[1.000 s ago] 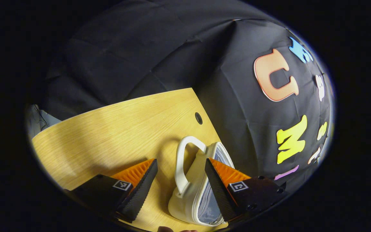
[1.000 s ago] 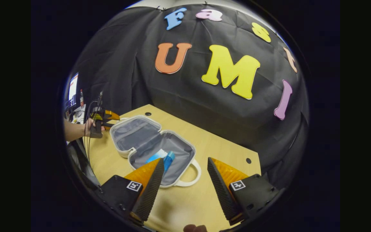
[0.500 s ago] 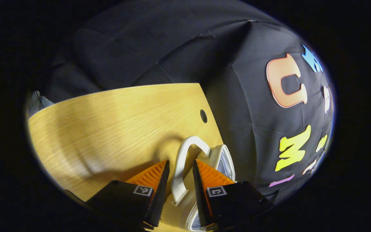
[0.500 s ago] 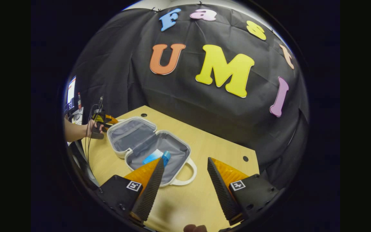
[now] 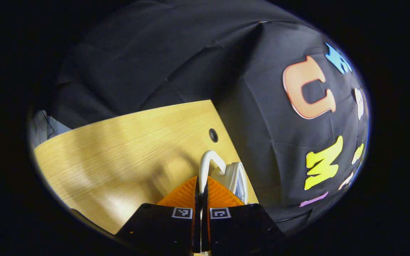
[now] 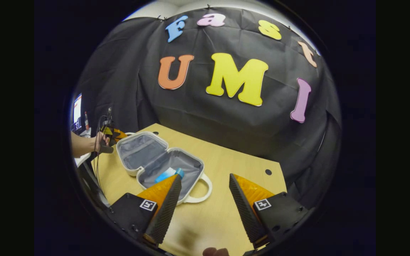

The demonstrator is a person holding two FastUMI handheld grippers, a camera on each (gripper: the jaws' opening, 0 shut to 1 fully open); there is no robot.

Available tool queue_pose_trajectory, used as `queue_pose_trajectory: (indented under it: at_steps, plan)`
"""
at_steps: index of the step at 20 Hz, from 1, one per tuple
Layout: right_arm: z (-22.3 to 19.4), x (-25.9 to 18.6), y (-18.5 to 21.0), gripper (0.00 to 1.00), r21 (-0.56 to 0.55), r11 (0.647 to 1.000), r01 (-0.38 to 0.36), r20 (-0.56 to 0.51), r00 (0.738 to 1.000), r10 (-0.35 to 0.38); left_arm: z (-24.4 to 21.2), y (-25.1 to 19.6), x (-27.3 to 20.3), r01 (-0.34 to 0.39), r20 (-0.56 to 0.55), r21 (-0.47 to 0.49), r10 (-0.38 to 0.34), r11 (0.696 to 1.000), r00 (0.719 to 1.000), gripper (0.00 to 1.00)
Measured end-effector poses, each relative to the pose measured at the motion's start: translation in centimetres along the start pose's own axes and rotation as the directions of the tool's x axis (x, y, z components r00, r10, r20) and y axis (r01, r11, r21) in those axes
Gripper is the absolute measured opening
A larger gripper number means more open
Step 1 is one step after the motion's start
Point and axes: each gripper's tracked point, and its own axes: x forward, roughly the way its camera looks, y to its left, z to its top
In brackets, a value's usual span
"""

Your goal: First open the suitcase, pack the skin care products into it, and then close the suitcase.

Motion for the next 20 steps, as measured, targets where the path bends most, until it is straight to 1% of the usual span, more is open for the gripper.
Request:
queue_pose_trajectory:
  at_steps: [2,4,7,9,11,13,14,15,16,18,19,20]
  plan:
    - [0.0,-0.7,-0.5,0.81,0.026,1.0,-0.002,0.017,1.0,0.002,0.5,-3.8,-1.7,0.038,0.023,0.073,-0.04,0.997,0.999,0.03]
    - [0.3,-0.9,-1.0,0.81,0.05,0.999,0.0,0.038,0.999,-0.002,0.5,-8.3,-3.0,0.079,0.034,0.164,-0.086,0.983,0.996,0.03]
    - [0.7,-1.9,-2.3,0.81,0.088,0.996,0.012,0.078,0.997,-0.019,-1.5,-15.1,-5.4,0.133,0.04,0.298,-0.152,0.945,0.988,0.03]
    - [0.6,-2.7,-3.5,0.81,0.112,0.993,0.024,0.094,0.995,-0.035,-3.5,-19.4,-6.5,0.168,0.038,0.366,-0.196,0.915,0.98,0.03]
    - [0.3,-3.2,-4.8,0.81,0.137,0.99,0.039,0.1,0.994,-0.053,-5.8,-22.0,-7.1,0.166,0.049,0.431,-0.206,0.887,0.977,0.03]
    - [-0.2,-3.8,-6.4,0.81,0.154,0.986,0.059,0.105,0.992,-0.076,-8.6,-24.3,-8.0,0.173,0.052,0.464,-0.222,0.869,0.974,0.03]
    - [-0.6,-4.1,-7.3,0.81,0.165,0.984,0.071,0.105,0.99,-0.089,-10.5,-26.0,-8.2,0.181,0.049,0.491,-0.234,0.852,0.971,0.03]
    - [-1.3,-4.6,-8.6,0.8,0.18,0.98,0.087,0.1,0.989,-0.106,-12.4,-26.9,-8.2,0.175,0.047,0.526,-0.234,0.832,0.971,0.0]
    - [-1.8,-4.8,-9.4,0.8,0.189,0.977,0.097,0.098,0.988,-0.117,-14.3,-27.8,-8.2,0.168,0.049,0.561,-0.234,0.811,0.971,0.03]
    - [-2.7,-4.9,-10.9,0.81,0.209,0.971,0.117,0.087,0.987,-0.137,-16.9,-28.9,-8.2,0.155,0.051,0.607,-0.233,0.779,0.971,0.03]
    - [-3.1,-5.0,-11.6,0.81,0.219,0.968,0.125,0.08,0.986,-0.145,-18.3,-29.2,-8.1,0.149,0.049,0.625,-0.229,0.766,0.972,0.12]
    - [-3.5,-5.2,-12.5,0.81,0.227,0.964,0.135,0.076,0.985,-0.156,-19.5,-29.8,-7.9,0.145,0.044,0.637,-0.224,0.757,0.974,0.12]
